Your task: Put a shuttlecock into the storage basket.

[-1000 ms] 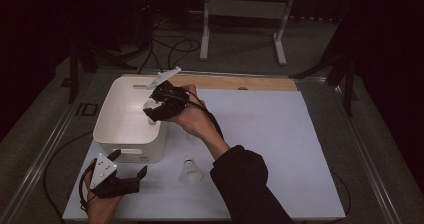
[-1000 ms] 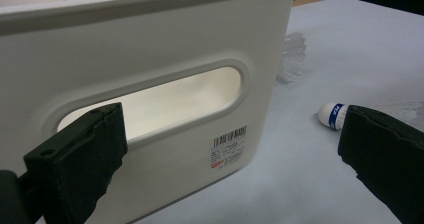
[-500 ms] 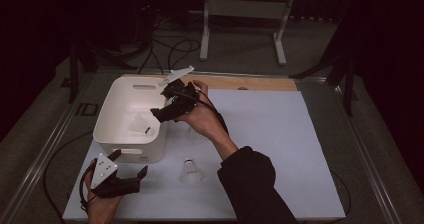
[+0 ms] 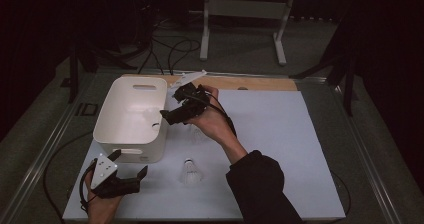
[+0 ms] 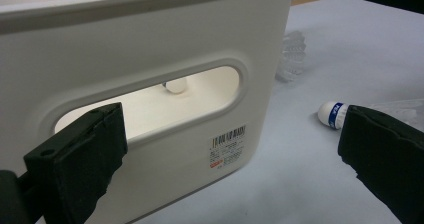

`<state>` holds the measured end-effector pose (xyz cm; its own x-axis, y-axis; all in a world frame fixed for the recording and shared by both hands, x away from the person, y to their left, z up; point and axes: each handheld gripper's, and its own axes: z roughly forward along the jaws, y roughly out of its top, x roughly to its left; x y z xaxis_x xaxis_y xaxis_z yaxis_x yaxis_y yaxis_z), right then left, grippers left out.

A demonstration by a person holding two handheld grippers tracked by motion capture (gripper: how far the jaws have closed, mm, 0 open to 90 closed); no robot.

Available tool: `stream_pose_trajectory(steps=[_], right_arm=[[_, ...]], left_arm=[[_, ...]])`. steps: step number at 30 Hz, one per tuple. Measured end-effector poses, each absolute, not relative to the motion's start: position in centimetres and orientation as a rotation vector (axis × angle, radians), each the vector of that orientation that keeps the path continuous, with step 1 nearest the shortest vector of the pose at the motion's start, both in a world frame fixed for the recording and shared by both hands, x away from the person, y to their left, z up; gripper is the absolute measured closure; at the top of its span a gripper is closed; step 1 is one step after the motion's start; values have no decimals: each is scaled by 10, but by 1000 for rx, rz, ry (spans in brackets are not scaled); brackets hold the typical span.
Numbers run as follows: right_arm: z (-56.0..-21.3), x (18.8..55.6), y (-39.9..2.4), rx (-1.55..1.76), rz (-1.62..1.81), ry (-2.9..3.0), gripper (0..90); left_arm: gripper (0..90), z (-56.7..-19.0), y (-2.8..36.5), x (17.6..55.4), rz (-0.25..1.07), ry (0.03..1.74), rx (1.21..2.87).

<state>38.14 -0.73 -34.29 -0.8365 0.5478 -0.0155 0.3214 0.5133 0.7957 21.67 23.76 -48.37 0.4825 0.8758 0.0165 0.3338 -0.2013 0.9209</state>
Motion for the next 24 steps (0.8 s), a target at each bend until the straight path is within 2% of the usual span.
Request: stream_pose_trajectory(steps=[24], right_arm=[[-355, 373, -30, 740, 1214, 2475, 88]], left_arm=[[0, -484, 237, 217, 701, 1030, 1760]])
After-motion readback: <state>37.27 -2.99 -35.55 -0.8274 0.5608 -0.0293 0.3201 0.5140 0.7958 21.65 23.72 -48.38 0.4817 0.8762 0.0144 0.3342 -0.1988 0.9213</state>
